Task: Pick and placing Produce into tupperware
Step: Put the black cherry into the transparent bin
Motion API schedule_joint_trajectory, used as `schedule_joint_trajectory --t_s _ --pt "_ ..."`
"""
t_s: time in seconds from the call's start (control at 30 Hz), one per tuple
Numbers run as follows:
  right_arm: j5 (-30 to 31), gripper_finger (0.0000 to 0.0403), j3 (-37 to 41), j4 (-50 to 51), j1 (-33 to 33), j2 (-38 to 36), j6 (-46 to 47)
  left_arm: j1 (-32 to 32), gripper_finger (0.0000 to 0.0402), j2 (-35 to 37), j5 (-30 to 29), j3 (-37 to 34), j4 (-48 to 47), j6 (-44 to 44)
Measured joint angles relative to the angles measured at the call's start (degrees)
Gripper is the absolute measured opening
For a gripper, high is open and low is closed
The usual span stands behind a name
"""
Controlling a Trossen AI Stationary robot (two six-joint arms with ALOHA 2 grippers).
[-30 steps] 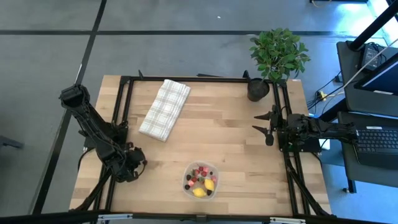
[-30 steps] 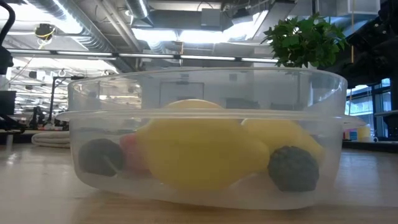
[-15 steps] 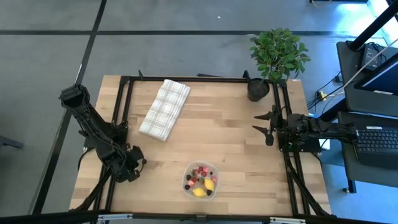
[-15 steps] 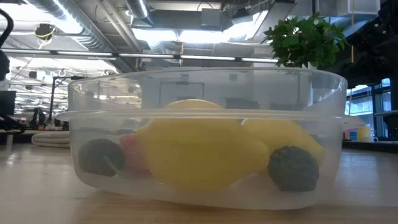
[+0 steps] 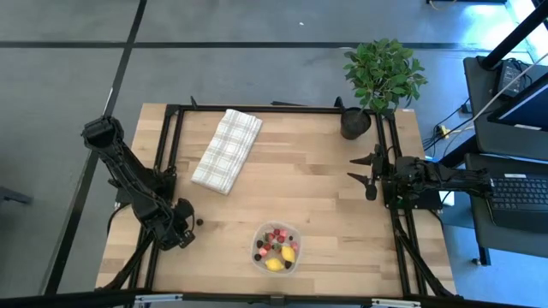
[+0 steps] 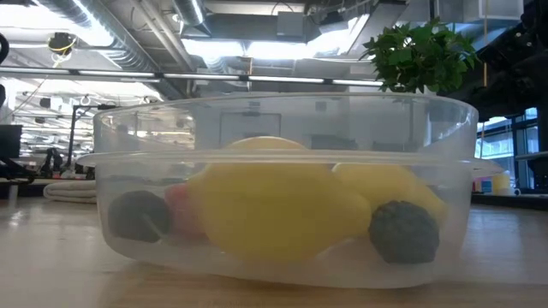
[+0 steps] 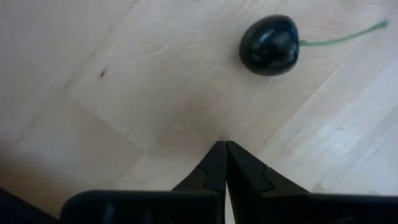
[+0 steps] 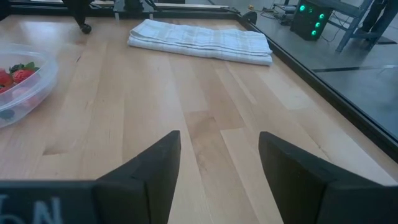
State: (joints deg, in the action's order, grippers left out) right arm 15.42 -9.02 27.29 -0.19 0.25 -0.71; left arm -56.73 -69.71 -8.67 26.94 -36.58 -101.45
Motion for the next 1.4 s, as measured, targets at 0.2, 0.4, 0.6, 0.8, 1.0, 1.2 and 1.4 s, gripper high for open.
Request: schedule_joint_trajectory --t_s 0.2,0.4,0.6,0.8,1.0,1.2,1.4 --pt "0.0 0.0219 0.0 0.0 0.0 0.0 0.0 0.0 0.0011 0.0 0.0 0.0 0.2 -0.2" --pt "0.0 0.0219 0.0 0.0 0.0 0.0 0.1 0.0 0.0065 0.0 0.0 0.0 1.1 -1.7" --pt "0.0 0.0219 0.0 0.0 0.0 0.0 0.1 0.0 0.0134 0.0 0.2 0.0 2.9 -1.2" --pt "0.0 0.0219 0.0 0.0 0.0 0.0 0.0 0.0 0.0181 0.0 0.9 0.0 3.6 0.1" --pt "0.0 0.0219 0.0 0.0 0.0 0.0 0.0 0.0 0.0197 0.0 0.1 0.1 4.0 0.0" --pt "0.0 0.0219 0.0 0.0 0.0 0.0 0.0 0.0 0.0195 0.0 -0.6 0.0 4.6 -1.8" --pt "0.0 0.0219 0.0 0.0 0.0 0.0 0.0 1.6 0.0194 0.0 -0.6 0.0 4.8 1.3"
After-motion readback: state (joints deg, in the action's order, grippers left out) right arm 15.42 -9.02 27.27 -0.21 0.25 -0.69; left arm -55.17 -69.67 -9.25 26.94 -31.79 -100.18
